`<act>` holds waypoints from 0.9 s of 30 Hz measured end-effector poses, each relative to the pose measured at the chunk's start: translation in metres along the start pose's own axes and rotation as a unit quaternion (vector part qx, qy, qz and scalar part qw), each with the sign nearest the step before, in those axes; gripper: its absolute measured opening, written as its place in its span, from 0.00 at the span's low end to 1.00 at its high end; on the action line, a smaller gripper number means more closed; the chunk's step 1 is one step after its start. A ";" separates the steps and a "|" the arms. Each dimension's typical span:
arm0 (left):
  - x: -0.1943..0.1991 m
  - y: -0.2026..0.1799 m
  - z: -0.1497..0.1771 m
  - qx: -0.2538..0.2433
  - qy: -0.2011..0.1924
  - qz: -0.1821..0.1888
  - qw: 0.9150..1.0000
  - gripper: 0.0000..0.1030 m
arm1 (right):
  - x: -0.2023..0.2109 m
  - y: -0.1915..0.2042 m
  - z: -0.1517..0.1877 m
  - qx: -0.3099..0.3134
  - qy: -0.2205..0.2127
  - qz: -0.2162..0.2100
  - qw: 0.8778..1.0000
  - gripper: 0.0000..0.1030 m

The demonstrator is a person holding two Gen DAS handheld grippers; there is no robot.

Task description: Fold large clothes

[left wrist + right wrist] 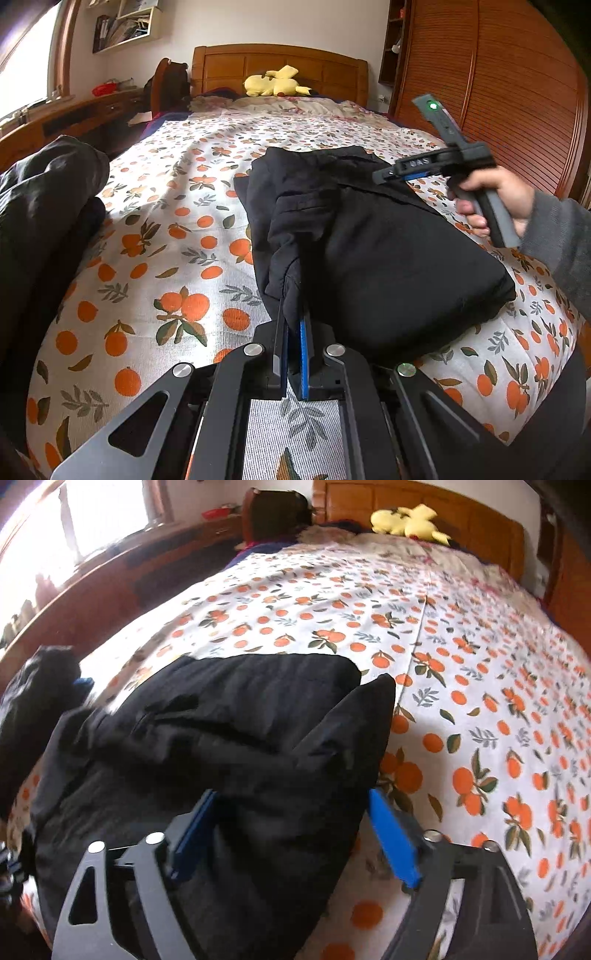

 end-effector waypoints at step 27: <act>-0.001 0.006 0.005 0.002 0.004 -0.008 1.000 0.09 | -0.008 -0.025 -0.002 -0.065 -0.009 -0.088 0.994 0.73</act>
Point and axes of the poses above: each gripper's, at about its wrist camera, not at the fingertips, and x roughly against the way its jaws point, y to its left, z to its underside, the point moved 7 cm from there along -x, roughly the way its jaws point, and after that the axes turned 12 degrees about x, right-handed, at the moved point
